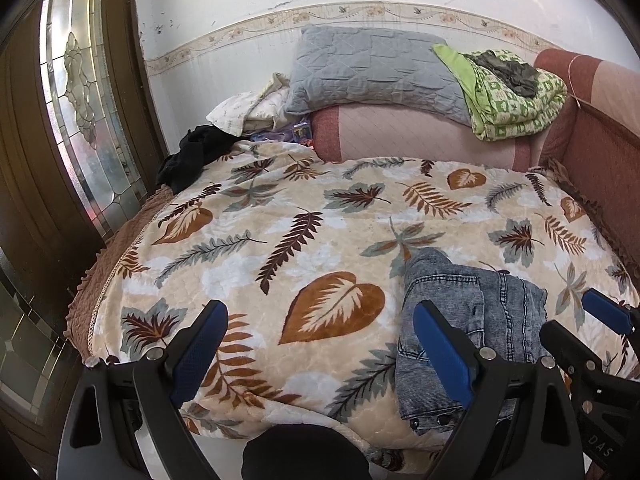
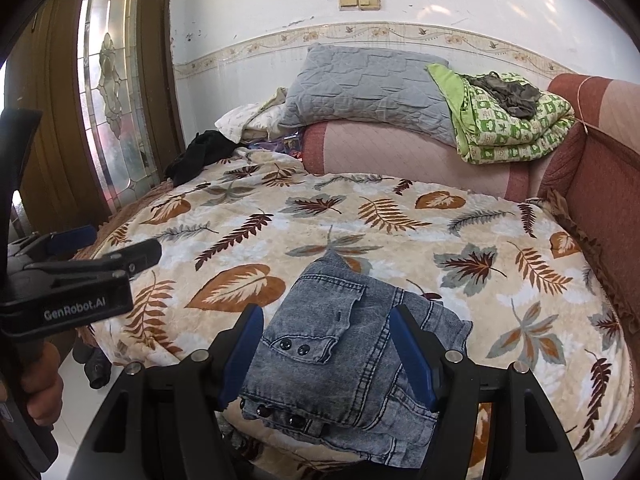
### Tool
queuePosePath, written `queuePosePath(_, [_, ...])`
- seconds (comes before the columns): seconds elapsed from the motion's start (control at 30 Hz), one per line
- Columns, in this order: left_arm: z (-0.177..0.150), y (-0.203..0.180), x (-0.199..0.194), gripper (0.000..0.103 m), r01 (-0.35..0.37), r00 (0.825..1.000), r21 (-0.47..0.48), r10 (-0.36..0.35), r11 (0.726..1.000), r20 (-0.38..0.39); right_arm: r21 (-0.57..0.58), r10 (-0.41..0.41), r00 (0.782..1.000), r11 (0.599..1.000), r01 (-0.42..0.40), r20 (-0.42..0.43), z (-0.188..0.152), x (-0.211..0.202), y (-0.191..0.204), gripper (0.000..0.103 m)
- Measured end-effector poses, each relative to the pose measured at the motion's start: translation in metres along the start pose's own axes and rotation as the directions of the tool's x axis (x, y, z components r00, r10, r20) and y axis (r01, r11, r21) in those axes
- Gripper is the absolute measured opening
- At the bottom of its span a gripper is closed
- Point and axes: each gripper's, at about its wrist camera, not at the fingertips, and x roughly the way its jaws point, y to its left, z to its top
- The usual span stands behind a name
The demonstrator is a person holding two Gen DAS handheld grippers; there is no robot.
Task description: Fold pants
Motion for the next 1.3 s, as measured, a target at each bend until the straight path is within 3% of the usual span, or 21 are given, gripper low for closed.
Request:
queuePosePath(0.5, [0.013,-0.026,0.023,0.094,0.036,0.999,0.048,-0.034,0.998,-0.032,0.035,0.004,1.0,0.999,-0.004,-0.021,0.006,0.032,-0.024,0.069])
queuePosePath(0.57, [0.01,-0.028,0.034,0.094,0.047,0.998,0.064,-0.044,0.997,-0.052,0.044,0.032,0.999,0.999,-0.032,-0.02,0.002,0.035,-0.034,0.071])
queuePosePath(0.6, [0.007,-0.027,0.042,0.094,0.053,0.996,0.066,-0.048,0.996,-0.074,0.05,0.049,0.999,0.998,-0.048,-0.023,0.0,0.036,-0.041,0.079])
queuePosePath(0.7, [-0.005,-0.025,0.074,0.094,0.09,0.982,0.041,-0.082,0.995,-0.173,0.082,0.04,0.997,0.996,-0.034,-0.065,-0.014,0.048,-0.071,0.083])
queuePosePath(0.77, [-0.014,-0.027,0.106,0.094,0.121,0.955,0.035,-0.107,0.992,-0.278,0.166,0.075,0.99,0.985,-0.054,-0.117,-0.028,0.062,-0.103,0.083])
queuePosePath(0.9, [-0.029,-0.03,0.159,0.094,0.202,0.874,-0.053,-0.204,0.978,-0.442,0.327,0.078,0.981,0.945,-0.016,-0.179,-0.052,0.084,-0.159,0.083])
queuePosePath(0.93, [-0.032,-0.032,0.165,0.094,0.226,0.856,-0.071,-0.233,0.972,-0.462,0.37,0.1,0.976,0.929,-0.022,-0.192,-0.059,0.091,-0.172,0.083])
queuePosePath(0.97, [-0.035,-0.036,0.175,0.094,0.281,0.82,-0.106,-0.296,0.954,-0.489,0.398,0.138,0.97,0.916,-0.048,-0.2,-0.064,0.098,-0.179,0.083])
queuePosePath(1.03, [-0.04,-0.044,0.182,0.094,0.313,0.795,-0.124,-0.331,0.942,-0.509,0.458,0.246,0.945,0.88,-0.123,-0.217,-0.073,0.115,-0.189,0.083])
queuePosePath(1.1, [-0.041,-0.056,0.182,0.094,0.403,0.759,-0.132,-0.411,0.906,-0.505,0.515,0.327,0.917,0.84,-0.171,-0.229,-0.08,0.13,-0.19,0.087])
queuePosePath(1.23, [-0.046,-0.073,0.19,0.094,0.471,0.72,-0.134,-0.467,0.872,-0.513,0.44,0.338,0.912,0.873,-0.212,-0.233,-0.075,0.139,-0.165,0.089])
queuePosePath(1.27, [-0.046,-0.076,0.19,0.088,0.47,0.726,-0.123,-0.462,0.874,-0.51,0.418,0.344,0.907,0.881,-0.222,-0.243,-0.073,0.143,-0.155,0.084])
queuePosePath(1.3, [-0.044,-0.08,0.187,0.079,0.494,0.72,-0.112,-0.478,0.862,-0.502,0.372,0.324,0.909,0.903,-0.215,-0.263,-0.069,0.144,-0.145,0.07])
